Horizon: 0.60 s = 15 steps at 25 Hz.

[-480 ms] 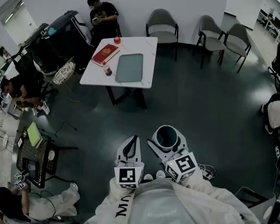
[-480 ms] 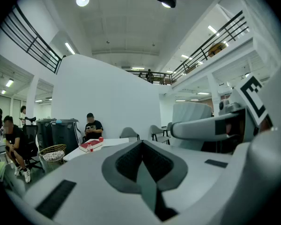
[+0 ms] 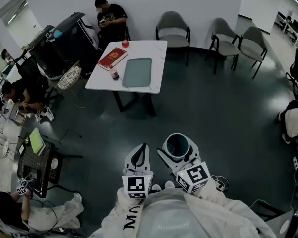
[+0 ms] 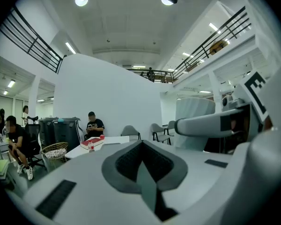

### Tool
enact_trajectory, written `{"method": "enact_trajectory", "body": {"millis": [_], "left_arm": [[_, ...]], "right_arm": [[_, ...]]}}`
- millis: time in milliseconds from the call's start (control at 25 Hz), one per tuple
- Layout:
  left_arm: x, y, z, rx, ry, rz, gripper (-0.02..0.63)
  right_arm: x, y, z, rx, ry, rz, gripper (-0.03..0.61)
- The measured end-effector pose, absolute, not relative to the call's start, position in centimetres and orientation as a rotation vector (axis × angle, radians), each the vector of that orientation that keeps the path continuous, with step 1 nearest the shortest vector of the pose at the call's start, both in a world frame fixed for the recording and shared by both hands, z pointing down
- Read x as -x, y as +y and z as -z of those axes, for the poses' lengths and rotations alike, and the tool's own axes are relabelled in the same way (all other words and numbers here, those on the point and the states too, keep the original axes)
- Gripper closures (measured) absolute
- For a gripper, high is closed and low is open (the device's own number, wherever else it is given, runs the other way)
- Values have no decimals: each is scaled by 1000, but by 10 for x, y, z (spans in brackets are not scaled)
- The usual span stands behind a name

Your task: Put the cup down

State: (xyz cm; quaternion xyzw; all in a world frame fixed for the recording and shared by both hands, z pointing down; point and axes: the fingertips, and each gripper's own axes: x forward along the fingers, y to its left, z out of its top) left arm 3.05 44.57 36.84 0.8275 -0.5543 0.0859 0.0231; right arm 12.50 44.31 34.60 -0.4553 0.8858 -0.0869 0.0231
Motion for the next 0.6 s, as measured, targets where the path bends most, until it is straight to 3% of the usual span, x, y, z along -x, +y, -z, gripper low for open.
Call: {"method": "enact_trajectory", "body": {"millis": [600], "left_arm": [[-46,426,-368,-2595,-1689,-278,602]], "right_arm": [[-146,427,-356,1427,2675,361,192]]}}
